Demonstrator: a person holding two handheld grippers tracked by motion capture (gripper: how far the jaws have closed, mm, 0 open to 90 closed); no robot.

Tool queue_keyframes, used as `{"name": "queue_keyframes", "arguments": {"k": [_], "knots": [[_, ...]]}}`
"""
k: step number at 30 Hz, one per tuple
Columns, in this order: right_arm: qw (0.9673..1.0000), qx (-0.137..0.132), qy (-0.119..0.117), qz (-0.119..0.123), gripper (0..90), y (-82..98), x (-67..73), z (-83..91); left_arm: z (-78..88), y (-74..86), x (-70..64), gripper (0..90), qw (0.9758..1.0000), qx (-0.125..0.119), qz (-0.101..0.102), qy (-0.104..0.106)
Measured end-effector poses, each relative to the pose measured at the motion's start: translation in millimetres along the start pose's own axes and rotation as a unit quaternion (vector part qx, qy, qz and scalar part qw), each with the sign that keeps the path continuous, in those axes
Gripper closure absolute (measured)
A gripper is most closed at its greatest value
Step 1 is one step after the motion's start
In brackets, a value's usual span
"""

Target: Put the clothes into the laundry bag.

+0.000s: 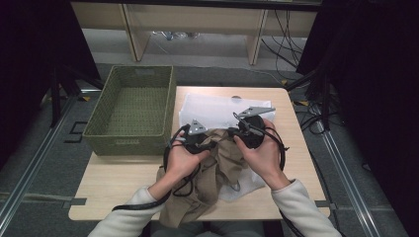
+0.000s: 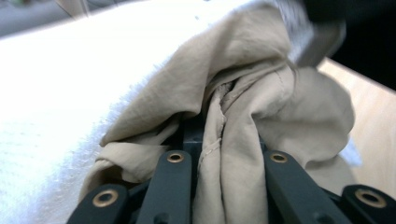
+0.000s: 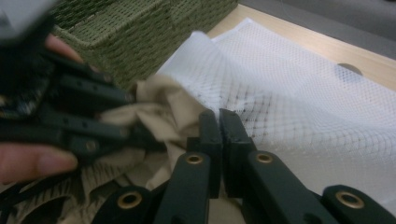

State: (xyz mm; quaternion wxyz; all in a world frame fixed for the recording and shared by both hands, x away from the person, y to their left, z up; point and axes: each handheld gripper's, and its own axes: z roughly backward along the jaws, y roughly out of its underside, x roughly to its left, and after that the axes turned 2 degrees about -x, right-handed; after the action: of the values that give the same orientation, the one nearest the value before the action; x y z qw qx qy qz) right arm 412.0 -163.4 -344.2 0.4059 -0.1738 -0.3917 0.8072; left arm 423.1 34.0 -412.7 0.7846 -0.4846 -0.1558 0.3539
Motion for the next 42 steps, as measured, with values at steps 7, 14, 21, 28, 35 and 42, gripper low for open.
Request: {"name": "queue_keyframes", "arguments": {"k": [7,14,21,28,35,42], "knots": [[0.9999,0.007,-0.010,0.002,89.9,1.3,3.9,-4.0,-16.4,9.9,-5.6,78.0,0.9986,0.008,-0.050,-0.014],[0.9995,0.022,-0.013,0.017,89.9,8.9,0.3,-20.7,-33.6,22.4,-2.0,62.9,0.9990,0.000,-0.045,0.006],[0.9996,0.026,-0.001,-0.006,89.9,9.6,-11.8,-17.0,3.8,16.4,-3.4,34.1,0.9980,-0.018,-0.054,0.028],[0.9994,0.029,0.005,-0.018,89.9,8.9,-14.2,-11.6,31.8,15.4,6.3,26.2,0.9966,-0.047,-0.059,0.032],[0.9994,0.026,0.007,-0.023,89.9,9.9,-10.4,-15.1,6.0,38.2,30.5,24.9,0.9989,0.020,-0.023,0.035],[0.9990,0.038,0.000,-0.024,89.9,10.5,-8.4,-17.1,-22.5,48.3,28.1,42.1,0.9956,0.052,-0.018,0.075]]}}
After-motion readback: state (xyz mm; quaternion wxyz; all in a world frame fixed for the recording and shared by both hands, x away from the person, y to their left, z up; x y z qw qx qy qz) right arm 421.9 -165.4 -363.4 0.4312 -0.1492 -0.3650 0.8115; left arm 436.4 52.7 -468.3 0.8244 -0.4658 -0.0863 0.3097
